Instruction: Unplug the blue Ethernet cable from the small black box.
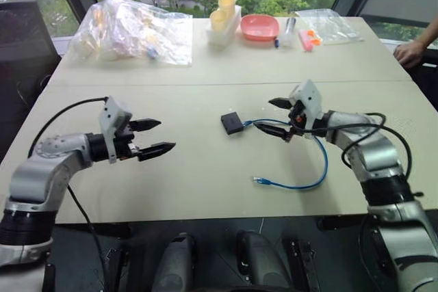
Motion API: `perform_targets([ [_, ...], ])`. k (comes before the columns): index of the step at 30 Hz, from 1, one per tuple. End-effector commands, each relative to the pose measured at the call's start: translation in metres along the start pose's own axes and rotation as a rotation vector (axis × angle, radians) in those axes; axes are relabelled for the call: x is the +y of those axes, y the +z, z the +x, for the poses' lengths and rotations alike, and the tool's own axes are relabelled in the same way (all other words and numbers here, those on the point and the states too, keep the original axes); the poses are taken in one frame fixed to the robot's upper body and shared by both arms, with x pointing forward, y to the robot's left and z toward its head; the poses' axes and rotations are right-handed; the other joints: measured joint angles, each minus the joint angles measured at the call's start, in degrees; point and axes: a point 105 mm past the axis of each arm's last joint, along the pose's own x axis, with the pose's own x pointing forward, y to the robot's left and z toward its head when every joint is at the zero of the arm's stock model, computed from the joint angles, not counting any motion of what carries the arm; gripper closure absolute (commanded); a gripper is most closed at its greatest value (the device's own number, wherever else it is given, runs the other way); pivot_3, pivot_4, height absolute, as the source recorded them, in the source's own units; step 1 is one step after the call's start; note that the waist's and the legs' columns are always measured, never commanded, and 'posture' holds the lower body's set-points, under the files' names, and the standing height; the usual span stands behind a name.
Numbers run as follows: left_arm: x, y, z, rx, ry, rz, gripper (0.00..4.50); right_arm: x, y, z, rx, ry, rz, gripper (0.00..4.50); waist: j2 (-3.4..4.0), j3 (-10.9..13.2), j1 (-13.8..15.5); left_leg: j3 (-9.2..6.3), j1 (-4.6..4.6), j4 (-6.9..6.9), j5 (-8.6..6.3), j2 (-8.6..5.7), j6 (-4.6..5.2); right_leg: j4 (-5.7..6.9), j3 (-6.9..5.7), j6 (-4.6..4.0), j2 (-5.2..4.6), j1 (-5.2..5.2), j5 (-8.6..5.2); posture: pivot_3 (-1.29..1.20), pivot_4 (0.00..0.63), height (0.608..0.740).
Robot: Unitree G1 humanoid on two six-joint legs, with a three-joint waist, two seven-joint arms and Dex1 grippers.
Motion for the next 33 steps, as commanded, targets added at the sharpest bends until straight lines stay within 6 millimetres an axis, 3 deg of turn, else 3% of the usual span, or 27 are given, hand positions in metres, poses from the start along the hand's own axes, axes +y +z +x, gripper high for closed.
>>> perform_targets([
  [1, 0.001, 0.016, -0.002, -0.022, -0.03, 0.041, 0.04, -0.007, 0.0, 0.025, 0.047, 0.065, -0.078, 0.0, 0.0, 0.01, -0.27, 0.03, 0.01, 0.03, 0.0, 0.0, 0.0, 0.0, 0.01, 0.0, 0.0, 0.01, 0.01, 0.0, 0.15, 0.74],
  [5, 0.0, 0.018, 0.002, -0.052, 0.001, 0.044, 0.04, -0.009, -0.014, 0.045, 0.144, 0.149, -0.105, 0.0, 0.01, 0.02, -0.59, 0.04, 0.05, 0.0, 0.01, 0.0, 0.0, 0.05, 0.03, 0.01, 0.01, 0.01, 0.02, 0.0, 0.15, 0.74],
  [10, -0.008, 0.011, 0.003, -0.07, 0.04, 0.023, 0.04, -0.012, -0.012, 0.058, 0.152, 0.166, -0.03, 0.0, 0.01, 0.02, -0.52, 0.03, 0.04, -0.04, 0.01, 0.04, 0.0, 0.08, 0.03, 0.05, 0.0, 0.0, 0.03, 0.0, 0.15, 0.74],
  [12, -0.01, 0.01, 0.002, -0.073, 0.058, 0.018, 0.04, -0.007, -0.024, 0.059, 0.218, 0.199, -0.027, 0.0, 0.01, 0.02, -0.52, 0.03, 0.05, -0.02, 0.01, 0.07, 0.0, 0.09, 0.03, 0.04, 0.0, 0.01, 0.04, 0.0, 0.15, 0.74],
  [15, -0.012, 0.01, -0.002, -0.074, 0.085, 0.02, 0.0, 0.002, -0.041, 0.055, 0.32, 0.275, -0.095, 0.85, 0.01, 0.0, -0.5, 0.02, 0.12, 0.0, 0.02, 0.07, -0.02, 0.13, 0.03, 0.02, -0.01, 0.07, 0.03, 0.0, 0.15, 0.74],
  [22, -0.012, 0.009, -0.009, -0.059, 0.126, 0.024, 0.0, 0.014, -0.043, 0.054, 0.325, 0.378, -0.186, 4.46, 0.02, -0.03, -0.37, 0.0, 0.38, 0.03, 0.02, 0.05, -0.04, 0.14, 0.02, 0.01, -0.04, 0.35, 0.03, 0.0, 0.15, 0.74],
  [25, -0.007, 0.015, -0.004, -0.066, 0.122, 0.041, 0.0, 0.021, -0.031, 0.063, 0.234, 0.385, -0.244, 4.46, -0.03, -0.06, -0.37, -0.02, 0.39, 0.05, 0.05, 0.05, -0.08, 0.15, 0.02, -0.01, -0.04, 0.37, 0.03, 0.0, 0.15, 0.74],
  [29, 0.011, 0.038, 0.003, -0.184, 0.09, -0.03, 0.0, 0.004, 0.031, 0.074, -0.057, 0.098, -0.475, 4.46, -0.01, -0.03, -0.48, -0.03, 0.38, 0.04, 0.06, 0.05, -0.1, 0.18, 0.01, 0.0, 0.01, 0.35, 0.04, 0.0, 0.15, 0.74],
  [33, 0.024, 0.052, 0.018, -0.262, -0.092, -0.163, 0.0, 0.009, 0.064, 0.066, -0.242, -0.032, -0.532, 4.46, 0.02, -0.01, -0.5, -0.02, 0.19, 0.04, 0.15, 0.0, -0.23, 0.41, 0.03, 0.11, 0.05, 0.05, 0.12, 0.0, 0.15, 0.74],
])
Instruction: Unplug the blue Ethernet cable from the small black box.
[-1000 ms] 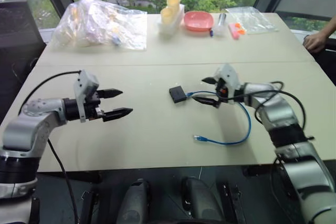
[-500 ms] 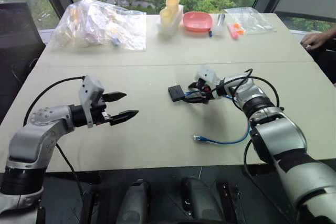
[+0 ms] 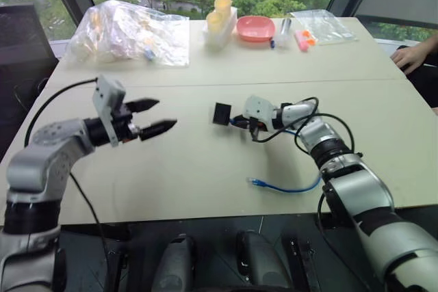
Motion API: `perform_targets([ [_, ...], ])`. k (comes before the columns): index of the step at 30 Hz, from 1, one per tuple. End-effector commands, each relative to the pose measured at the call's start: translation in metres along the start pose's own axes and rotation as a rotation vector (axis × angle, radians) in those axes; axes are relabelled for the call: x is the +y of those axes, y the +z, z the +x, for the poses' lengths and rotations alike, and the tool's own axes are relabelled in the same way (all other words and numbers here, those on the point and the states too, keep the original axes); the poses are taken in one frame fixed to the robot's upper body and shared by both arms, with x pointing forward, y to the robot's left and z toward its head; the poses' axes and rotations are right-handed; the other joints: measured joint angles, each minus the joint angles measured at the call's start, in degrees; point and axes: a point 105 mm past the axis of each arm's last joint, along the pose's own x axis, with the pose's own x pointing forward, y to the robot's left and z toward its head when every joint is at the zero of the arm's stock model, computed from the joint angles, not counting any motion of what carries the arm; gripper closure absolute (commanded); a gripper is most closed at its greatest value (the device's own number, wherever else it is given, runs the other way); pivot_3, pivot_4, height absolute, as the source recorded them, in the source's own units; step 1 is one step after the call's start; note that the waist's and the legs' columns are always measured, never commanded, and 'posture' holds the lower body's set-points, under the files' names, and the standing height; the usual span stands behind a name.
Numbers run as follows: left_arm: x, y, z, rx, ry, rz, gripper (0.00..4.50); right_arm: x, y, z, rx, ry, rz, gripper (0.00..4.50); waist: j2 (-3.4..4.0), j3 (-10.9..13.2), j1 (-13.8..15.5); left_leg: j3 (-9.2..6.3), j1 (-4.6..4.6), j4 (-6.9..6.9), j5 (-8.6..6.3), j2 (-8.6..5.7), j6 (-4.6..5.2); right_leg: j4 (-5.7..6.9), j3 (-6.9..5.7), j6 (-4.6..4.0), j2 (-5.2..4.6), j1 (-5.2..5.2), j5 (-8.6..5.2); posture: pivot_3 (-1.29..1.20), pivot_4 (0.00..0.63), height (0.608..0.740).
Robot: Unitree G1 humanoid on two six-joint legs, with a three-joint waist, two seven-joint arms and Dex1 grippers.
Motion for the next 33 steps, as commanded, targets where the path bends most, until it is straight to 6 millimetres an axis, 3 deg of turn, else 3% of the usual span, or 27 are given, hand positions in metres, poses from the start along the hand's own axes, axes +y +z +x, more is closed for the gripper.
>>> perform_targets([
  [1, 0.01, 0.005, 0.012, -0.02, -0.12, -0.082, 0.0, -0.024, 0.048, -0.014, -0.158, -0.184, -0.166, 4.46, 0.0, 0.0, 0.15, 0.0, -0.01, -0.01, 0.0, 0.0, 0.0, 0.01, 0.0, 0.13, 0.01, -0.02, 0.07, 0.0, 0.15, 0.74],
  [8, 0.051, 0.007, 0.068, -0.014, -0.07, -0.084, 0.0, -0.031, 0.051, -0.037, -0.091, -0.34, -0.395, 4.46, -0.05, 0.02, 0.63, -0.05, -0.13, 0.04, 0.0, -0.22, 0.01, -0.15, -0.01, 0.15, -0.1, 0.03, 0.02, 0.0, 0.15, 0.74],
  [16, 0.03, 0.016, 0.115, -0.024, -0.228, -0.082, 0.0, -0.024, 0.049, -0.042, -0.04, -0.352, -0.452, 4.46, -0.08, 0.04, 0.06, -0.05, -0.19, -0.06, -0.02, -0.22, 0.06, -0.24, 0.01, 0.37, -0.06, -0.03, 0.06, 0.0, 0.15, 0.74],
  [26, 0.021, 0.014, 0.138, -0.031, -0.236, -0.077, 0.0, -0.019, 0.053, -0.042, -0.009, -0.366, -0.516, 4.46, -0.09, 0.04, 0.2, -0.05, -0.19, -0.01, -0.03, -0.22, 0.08, -0.23, 0.02, 0.39, -0.07, -0.03, 0.05, 0.0, 0.15, 0.74],
  [29, 0.022, 0.017, 0.139, -0.056, -0.229, -0.102, 0.8, -0.018, 0.06, -0.04, -0.018, -0.368, -0.554, 4.5, -0.09, 0.04, 0.19, -0.06, -0.19, -0.01, -0.03, -0.22, 0.08, -0.22, 0.02, 0.39, -0.07, -0.03, 0.06, 0.0, 0.15, 0.74],
  [33, 0.02, 0.019, 0.14, -0.078, -0.245, -0.125, 2.33, -0.014, 0.066, -0.039, -0.024, -0.353, -0.582, 4.5, -0.09, 0.04, 0.25, -0.06, -0.19, -0.01, -0.03, -0.22, 0.08, -0.22, 0.02, 0.39, -0.07, -0.03, 0.05, 0.0, 0.15, 0.74],
])
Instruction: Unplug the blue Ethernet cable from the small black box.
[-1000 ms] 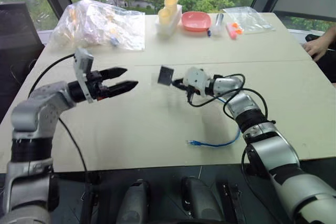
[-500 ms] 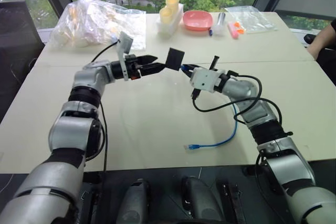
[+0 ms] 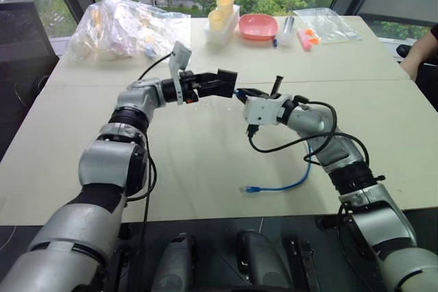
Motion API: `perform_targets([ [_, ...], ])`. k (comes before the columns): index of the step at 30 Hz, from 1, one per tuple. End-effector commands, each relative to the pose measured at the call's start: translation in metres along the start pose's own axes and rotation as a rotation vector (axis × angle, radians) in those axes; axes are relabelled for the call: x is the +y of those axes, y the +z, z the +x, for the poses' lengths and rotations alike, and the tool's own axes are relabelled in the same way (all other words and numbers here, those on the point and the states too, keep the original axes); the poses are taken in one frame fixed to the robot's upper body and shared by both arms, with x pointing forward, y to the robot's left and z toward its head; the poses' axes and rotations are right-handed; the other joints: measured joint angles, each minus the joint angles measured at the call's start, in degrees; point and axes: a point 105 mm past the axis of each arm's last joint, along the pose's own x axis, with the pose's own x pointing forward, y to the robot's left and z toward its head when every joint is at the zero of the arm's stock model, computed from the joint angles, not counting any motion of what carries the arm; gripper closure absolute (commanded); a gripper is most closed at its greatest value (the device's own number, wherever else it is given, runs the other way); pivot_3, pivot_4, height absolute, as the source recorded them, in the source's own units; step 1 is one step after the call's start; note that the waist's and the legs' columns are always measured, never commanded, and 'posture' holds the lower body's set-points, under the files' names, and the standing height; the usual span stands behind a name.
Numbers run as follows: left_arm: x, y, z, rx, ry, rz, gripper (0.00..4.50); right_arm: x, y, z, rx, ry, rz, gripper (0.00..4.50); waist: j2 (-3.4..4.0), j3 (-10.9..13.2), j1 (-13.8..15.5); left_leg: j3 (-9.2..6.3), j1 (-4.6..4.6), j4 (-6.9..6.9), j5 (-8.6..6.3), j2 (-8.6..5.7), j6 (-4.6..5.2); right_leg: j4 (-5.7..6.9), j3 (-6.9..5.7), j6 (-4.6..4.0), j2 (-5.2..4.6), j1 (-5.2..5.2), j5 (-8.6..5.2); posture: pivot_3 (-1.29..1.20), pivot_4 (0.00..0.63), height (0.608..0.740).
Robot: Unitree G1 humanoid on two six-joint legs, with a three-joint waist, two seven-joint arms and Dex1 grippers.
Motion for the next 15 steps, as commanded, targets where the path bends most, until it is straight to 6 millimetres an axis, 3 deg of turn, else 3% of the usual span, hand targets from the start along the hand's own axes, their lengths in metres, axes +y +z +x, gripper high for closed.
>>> perform_targets([
  [1, -0.006, 0.015, 0.003, -0.038, -0.036, 0.016, 2.74, -0.011, 0.014, -0.001, -0.036, -0.028, -0.054, 4.5, 0.0, 0.0, 0.05, 0.0, 0.0, 0.0, 0.0, 0.0, 0.0, 0.0, 0.0, 0.0, 0.0, 0.01, 0.0, 0.0, 0.15, 0.74],
  [4, -0.007, 0.011, 0.002, -0.026, -0.051, 0.009, 3.89, -0.009, 0.013, -0.002, -0.023, -0.016, -0.067, 4.5, 0.0, 0.0, 0.16, 0.0, -0.01, 0.01, 0.0, -0.01, 0.0, -0.01, 0.0, 0.0, -0.01, 0.01, 0.0, 0.0, 0.15, 0.74],
  [8, -0.005, 0.006, 0.002, -0.007, -0.038, 0.008, 3.97, -0.008, 0.016, -0.002, -0.026, -0.003, -0.039, 4.5, -0.01, 0.0, 0.13, -0.01, -0.02, 0.01, 0.0, -0.01, 0.0, -0.01, -0.01, 0.01, 0.0, 0.01, 0.0, 0.0, 0.15, 0.74],
  [11, -0.002, 0.006, -0.002, -0.043, -0.024, -0.026, 3.97, -0.008, 0.009, -0.012, 0.014, -0.042, 0.073, 3.23, -0.01, 0.0, 0.08, -0.02, -0.02, 0.02, 0.0, -0.01, 0.0, 0.01, 0.0, 0.01, 0.0, 0.01, 0.0, 0.0, 0.15, 0.74],
  [14, -0.002, 0.011, -0.007, -0.111, -0.033, -0.087, 3.97, 0.004, 0.0, -0.027, 0.037, -0.101, 0.44, 1.57, -0.03, -0.01, 0.21, -0.09, -0.02, -0.01, 0.0, 0.0, 0.0, 0.06, -0.05, 0.02, 0.0, 0.02, -0.01, 0.0, 0.15, 0.74],
  [15, -0.001, 0.012, -0.008, -0.129, -0.033, -0.109, 3.97, 0.009, 0.002, -0.032, 0.015, -0.133, 0.628, 1.29, -0.03, -0.01, 0.29, -0.1, -0.02, 0.0, 0.0, 0.0, 0.0, 0.07, -0.05, 0.02, 0.0, 0.02, -0.01, 0.0, 0.15, 0.74],
])
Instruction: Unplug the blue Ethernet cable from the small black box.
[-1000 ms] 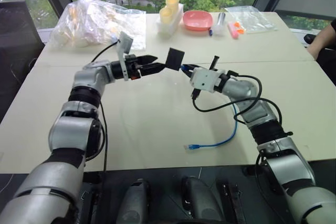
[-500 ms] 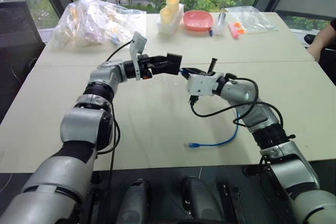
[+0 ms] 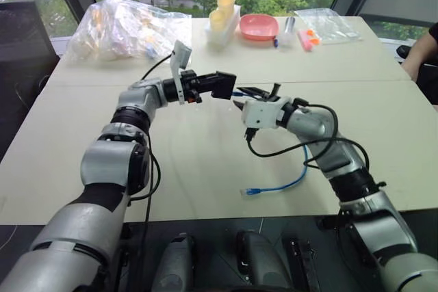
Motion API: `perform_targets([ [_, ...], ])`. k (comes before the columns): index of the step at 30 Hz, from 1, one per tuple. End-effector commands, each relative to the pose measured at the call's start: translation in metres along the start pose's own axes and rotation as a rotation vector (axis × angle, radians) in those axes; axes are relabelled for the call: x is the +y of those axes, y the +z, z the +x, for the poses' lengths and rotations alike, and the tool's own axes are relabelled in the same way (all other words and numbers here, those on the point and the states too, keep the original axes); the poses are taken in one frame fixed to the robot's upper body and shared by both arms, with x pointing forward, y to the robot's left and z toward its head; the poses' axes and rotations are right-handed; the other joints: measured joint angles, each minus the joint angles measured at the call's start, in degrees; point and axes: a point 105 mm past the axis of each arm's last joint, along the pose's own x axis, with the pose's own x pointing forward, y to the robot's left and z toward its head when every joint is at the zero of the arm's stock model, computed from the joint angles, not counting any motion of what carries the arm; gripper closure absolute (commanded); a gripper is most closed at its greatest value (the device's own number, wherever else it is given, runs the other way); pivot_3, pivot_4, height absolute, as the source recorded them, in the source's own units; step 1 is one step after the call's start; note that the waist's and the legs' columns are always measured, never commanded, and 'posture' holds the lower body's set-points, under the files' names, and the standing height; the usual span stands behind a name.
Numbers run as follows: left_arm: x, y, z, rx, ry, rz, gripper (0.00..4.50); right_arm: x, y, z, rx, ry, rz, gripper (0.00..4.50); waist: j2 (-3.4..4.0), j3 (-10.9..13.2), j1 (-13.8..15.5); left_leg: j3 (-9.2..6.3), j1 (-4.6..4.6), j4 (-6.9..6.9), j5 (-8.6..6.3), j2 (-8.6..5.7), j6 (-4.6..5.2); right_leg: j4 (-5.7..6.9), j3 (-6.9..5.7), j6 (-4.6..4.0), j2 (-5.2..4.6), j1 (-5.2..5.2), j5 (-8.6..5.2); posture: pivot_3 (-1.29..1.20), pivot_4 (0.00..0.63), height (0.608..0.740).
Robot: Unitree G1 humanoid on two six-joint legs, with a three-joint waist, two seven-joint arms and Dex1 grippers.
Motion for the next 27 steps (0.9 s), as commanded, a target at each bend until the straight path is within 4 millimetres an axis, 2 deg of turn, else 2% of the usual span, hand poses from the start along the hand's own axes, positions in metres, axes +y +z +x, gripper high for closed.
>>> perform_targets([
  [1, -0.001, 0.016, -0.007, -0.098, -0.011, -0.039, 3.97, -0.002, 0.005, -0.018, -0.056, -0.086, 0.458, 1.29, 0.0, 0.0, 0.09, -0.01, -0.01, -0.01, 0.0, 0.0, 0.0, 0.0, 0.0, 0.0, -0.01, 0.0, 0.0, 0.0, 0.15, 0.74],
  [3, 0.0, 0.015, -0.012, -0.13, -0.016, -0.067, 3.97, 0.004, 0.008, -0.026, -0.11, -0.143, 0.8, 1.29, 0.0, 0.0, 0.03, -0.03, 0.0, 0.02, 0.0, 0.0, 0.0, 0.05, -0.03, 0.0, -0.03, 0.01, 0.01, 0.0, 0.15, 0.74],
  [6, 0.0, 0.019, -0.018, -0.204, -0.038, -0.139, 3.97, 0.014, 0.018, -0.029, -0.203, -0.142, 1.154, 1.29, 0.01, 0.0, -0.07, -0.04, 0.03, 0.08, 0.0, 0.02, 0.0, 0.12, -0.03, -0.01, -0.04, 0.02, 0.02, 0.0, 0.15, 0.74],
  [10, -0.01, 0.026, -0.026, -0.28, -0.144, -0.252, 3.97, 0.019, 0.03, -0.028, -0.301, -0.137, 1.455, 1.29, 0.01, 0.0, -0.04, -0.08, 0.07, 0.12, 0.0, 0.05, 0.0, 0.22, -0.05, -0.04, -0.02, 0.03, 0.03, 0.0, 0.15, 0.74],
  [14, -0.011, 0.023, -0.032, -0.327, -0.166, -0.342, 3.97, 0.024, 0.036, -0.016, -0.34, -0.106, 1.569, 1.29, 0.03, -0.01, -0.12, -0.08, 0.07, 0.11, 0.0, 0.05, 0.0, 0.21, -0.04, -0.04, -0.03, 0.03, 0.03, 0.0, 0.15, 0.74],
  [16, -0.013, 0.02, -0.035, -0.344, -0.184, -0.393, 3.97, 0.02, 0.041, -0.011, -0.395, -0.102, 1.621, 1.29, 0.03, -0.01, -0.21, -0.08, 0.07, 0.11, 0.0, 0.05, 0.0, 0.21, -0.04, -0.04, -0.03, 0.03, 0.03, 0.0, 0.15, 0.74],
  [23, -0.022, 0.017, -0.04, -0.336, -0.222, -0.435, 3.97, 0.012, 0.058, -0.01, -0.49, -0.053, 1.643, 1.29, 0.03, -0.01, -0.13, -0.09, 0.06, 0.09, 0.0, 0.05, 0.0, 0.22, -0.04, -0.03, -0.02, 0.01, 0.03, 0.0, 0.15, 0.74],
  [27, -0.026, 0.016, -0.039, -0.333, -0.232, -0.448, 3.97, 0.013, 0.058, -0.005, -0.475, -0.058, 1.648, 1.29, 0.03, -0.01, -0.18, -0.09, 0.07, 0.09, 0.0, 0.05, 0.0, 0.22, -0.03, -0.03, -0.03, 0.02, 0.03, 0.0, 0.15, 0.74],
])
